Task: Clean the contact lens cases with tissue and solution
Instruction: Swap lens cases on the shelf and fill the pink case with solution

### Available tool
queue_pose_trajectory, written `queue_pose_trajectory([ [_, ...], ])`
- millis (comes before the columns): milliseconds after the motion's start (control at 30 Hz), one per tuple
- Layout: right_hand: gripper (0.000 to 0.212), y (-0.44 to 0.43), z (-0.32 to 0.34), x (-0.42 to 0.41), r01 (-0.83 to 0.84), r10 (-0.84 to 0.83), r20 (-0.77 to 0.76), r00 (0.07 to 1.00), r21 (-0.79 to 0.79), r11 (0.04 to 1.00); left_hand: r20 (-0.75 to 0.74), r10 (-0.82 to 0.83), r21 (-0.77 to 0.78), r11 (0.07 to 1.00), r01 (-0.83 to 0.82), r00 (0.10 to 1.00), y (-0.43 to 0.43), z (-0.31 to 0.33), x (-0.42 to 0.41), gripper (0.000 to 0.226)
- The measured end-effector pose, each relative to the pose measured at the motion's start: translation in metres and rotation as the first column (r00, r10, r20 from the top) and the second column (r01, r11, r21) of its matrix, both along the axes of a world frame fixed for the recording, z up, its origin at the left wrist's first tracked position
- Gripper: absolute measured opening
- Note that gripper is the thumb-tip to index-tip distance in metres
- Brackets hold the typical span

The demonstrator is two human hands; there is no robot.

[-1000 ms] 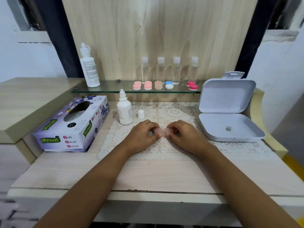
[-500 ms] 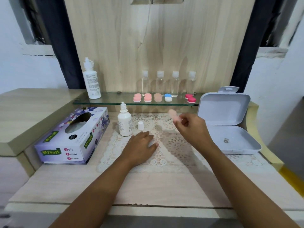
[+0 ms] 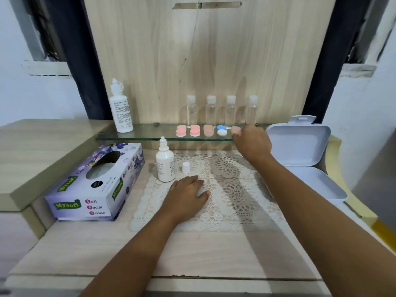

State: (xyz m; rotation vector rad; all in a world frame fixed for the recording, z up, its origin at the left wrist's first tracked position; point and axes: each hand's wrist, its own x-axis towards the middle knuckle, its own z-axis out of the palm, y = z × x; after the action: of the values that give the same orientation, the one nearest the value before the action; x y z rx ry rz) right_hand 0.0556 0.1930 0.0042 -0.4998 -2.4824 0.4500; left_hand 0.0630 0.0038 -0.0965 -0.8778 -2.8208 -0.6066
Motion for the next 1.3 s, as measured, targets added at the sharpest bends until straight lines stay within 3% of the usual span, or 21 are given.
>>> queue_pose_trajectory([
  [400,0.029,0.000,0.000,-0.012,0.032,-0.032,0.021,0.999,-0.005,0.999,0.001,0.004,-0.005,1.000,-0.004,1.000,0.000,-0.002,-0.001,0.050],
  [600,0.033,0.003,0.005,0.003,0.063,-0.060,-0.081,0.995,0.035,0.997,0.002,0.006,-0.002,1.000,-0.006,1.000,0.001,-0.002,-0.002,0.050],
  [733,0.024,0.009,0.009,0.007,0.135,-0.135,-0.010,0.991,0.066,0.989,0.000,0.004,-0.006,1.000,-0.004,1.000,0.001,-0.002,-0.001,0.049],
  [1067,0.023,0.015,0.007,0.008,0.129,-0.136,0.117,0.984,0.065,0.990,0.005,0.004,0.002,1.000,-0.004,1.000,0.000,-0.001,-0.001,0.049],
  [1300,0.021,0.016,0.005,0.013,0.103,-0.103,-0.013,0.995,0.051,0.993,0.012,0.005,0.001,1.000,-0.005,1.000,0.001,0.000,0.000,0.049],
])
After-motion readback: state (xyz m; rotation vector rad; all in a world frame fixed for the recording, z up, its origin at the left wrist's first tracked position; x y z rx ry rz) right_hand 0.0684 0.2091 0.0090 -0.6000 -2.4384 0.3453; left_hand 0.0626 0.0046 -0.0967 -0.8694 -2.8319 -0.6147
